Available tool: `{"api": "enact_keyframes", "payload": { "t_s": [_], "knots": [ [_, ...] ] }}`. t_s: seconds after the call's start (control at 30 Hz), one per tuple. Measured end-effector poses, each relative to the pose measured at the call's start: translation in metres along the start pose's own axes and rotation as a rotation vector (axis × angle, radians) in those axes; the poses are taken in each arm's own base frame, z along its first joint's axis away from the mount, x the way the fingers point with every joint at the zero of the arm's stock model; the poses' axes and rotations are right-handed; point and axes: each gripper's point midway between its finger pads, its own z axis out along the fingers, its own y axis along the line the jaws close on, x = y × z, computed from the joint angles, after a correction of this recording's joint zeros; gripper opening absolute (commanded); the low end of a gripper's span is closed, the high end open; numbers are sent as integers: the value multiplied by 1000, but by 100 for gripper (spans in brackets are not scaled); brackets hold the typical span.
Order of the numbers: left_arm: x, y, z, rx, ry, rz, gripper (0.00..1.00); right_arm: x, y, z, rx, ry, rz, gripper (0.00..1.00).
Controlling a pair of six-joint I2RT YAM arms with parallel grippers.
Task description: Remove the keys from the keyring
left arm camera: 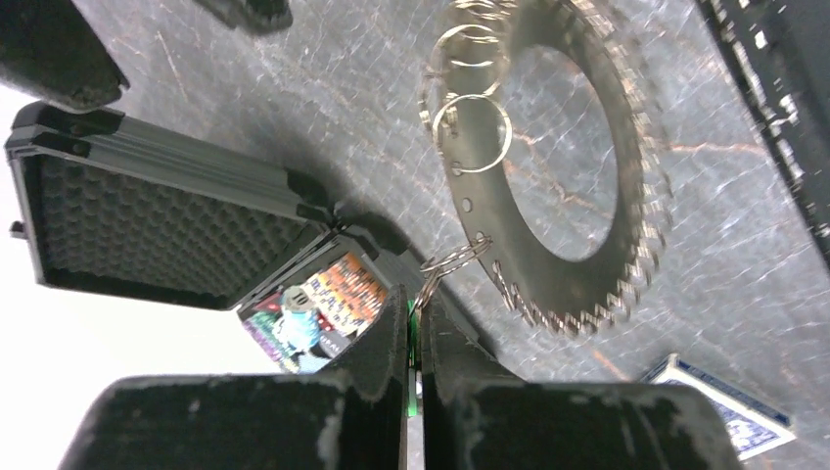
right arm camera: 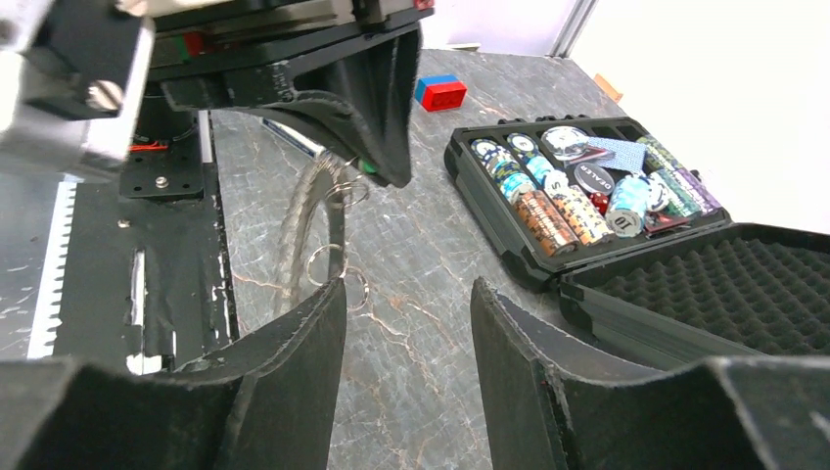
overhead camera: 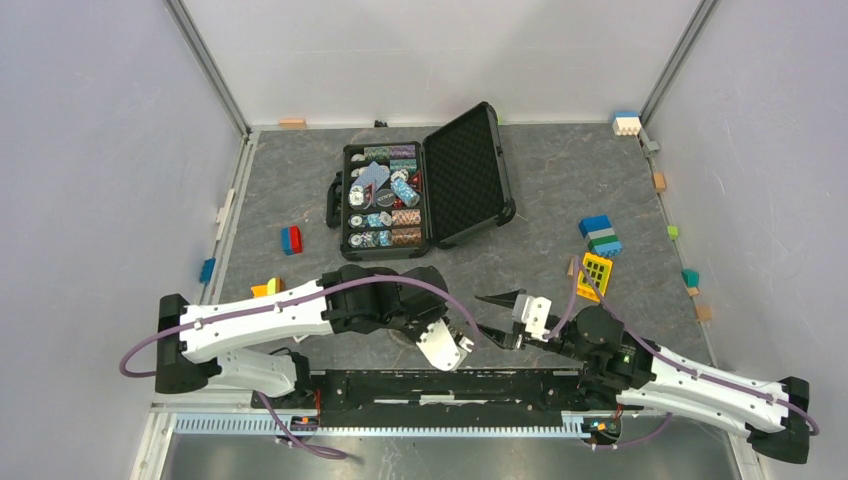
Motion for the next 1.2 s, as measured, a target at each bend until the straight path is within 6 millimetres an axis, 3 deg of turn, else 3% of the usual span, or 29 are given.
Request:
{"api": "enact_keyframes", "payload": {
  "t_s": [0.2,0.37,0.7,1.2],
  "knots": [
    [8,10,-3,-35,48,87,2,6,5,-2,-22,9,0,54],
    [9,28,-4,-167,43,161,2,14,8,-3,-30,24,1,53],
    [13,20,21,-254,29,265,2,24,18,2,-87,56,-17,53],
    [3,14,6,-317,-79,358,2,27,14,7,-60,32,-30,52]
  ]
}}
